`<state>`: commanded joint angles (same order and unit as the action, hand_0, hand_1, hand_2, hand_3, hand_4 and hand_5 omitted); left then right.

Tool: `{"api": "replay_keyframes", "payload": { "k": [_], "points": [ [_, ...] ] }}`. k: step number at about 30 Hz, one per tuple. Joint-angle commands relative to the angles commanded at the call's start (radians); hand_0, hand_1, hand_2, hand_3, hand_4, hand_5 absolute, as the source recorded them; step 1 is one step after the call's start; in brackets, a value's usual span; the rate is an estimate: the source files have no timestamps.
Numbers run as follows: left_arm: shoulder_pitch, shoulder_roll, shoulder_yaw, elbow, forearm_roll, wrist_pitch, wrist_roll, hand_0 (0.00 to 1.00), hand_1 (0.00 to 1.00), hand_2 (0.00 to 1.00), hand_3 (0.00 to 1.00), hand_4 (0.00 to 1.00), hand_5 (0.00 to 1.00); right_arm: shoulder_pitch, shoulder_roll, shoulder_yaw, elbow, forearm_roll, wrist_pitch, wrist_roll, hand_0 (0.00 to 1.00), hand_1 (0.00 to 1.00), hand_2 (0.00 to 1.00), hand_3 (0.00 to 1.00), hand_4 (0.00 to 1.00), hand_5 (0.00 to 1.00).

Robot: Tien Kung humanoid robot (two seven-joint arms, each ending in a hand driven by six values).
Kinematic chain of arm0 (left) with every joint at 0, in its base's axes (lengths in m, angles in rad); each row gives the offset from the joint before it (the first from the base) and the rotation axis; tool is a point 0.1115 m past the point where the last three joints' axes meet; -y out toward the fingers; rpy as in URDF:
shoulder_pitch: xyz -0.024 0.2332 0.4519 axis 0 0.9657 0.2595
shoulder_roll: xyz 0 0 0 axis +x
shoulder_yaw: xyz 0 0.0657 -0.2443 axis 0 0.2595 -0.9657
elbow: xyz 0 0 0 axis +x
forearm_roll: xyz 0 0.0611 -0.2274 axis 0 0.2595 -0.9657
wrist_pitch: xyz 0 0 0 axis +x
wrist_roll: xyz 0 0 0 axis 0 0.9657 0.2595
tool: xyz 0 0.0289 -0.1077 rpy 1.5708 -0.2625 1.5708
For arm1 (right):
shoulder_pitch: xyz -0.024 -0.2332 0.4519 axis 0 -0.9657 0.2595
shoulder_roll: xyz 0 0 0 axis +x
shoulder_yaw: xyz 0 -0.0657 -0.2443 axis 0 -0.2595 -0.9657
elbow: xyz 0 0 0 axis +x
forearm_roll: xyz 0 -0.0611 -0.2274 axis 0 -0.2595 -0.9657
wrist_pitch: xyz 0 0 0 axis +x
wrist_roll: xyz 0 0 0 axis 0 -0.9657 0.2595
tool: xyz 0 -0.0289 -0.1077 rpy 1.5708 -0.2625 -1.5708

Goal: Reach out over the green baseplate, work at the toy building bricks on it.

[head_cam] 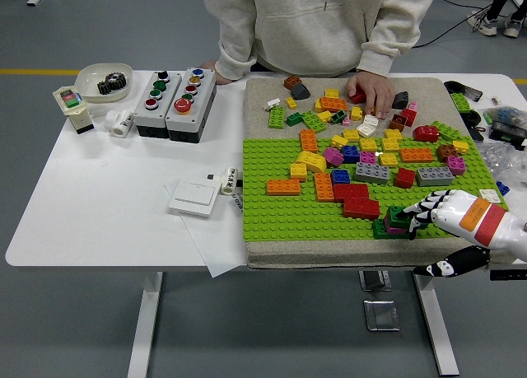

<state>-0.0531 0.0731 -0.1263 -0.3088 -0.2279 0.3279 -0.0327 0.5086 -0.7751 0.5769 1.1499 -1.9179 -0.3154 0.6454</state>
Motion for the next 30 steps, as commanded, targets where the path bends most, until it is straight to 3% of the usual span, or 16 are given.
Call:
{"api": "replay_keyframes", "payload": {
  "k": [30],
  "points": [
    [-0.004, 0.000, 0.008, 0.000, -0.013, -0.002, -0.006, 0.628, 0.736, 0.718, 0.562, 0.600, 0.610, 0.027, -0.005, -0.011, 0.019, 0.001, 0.000, 0.000, 0.669, 0.639, 0.656, 0.535, 0.944, 0.713]
  ]
}}
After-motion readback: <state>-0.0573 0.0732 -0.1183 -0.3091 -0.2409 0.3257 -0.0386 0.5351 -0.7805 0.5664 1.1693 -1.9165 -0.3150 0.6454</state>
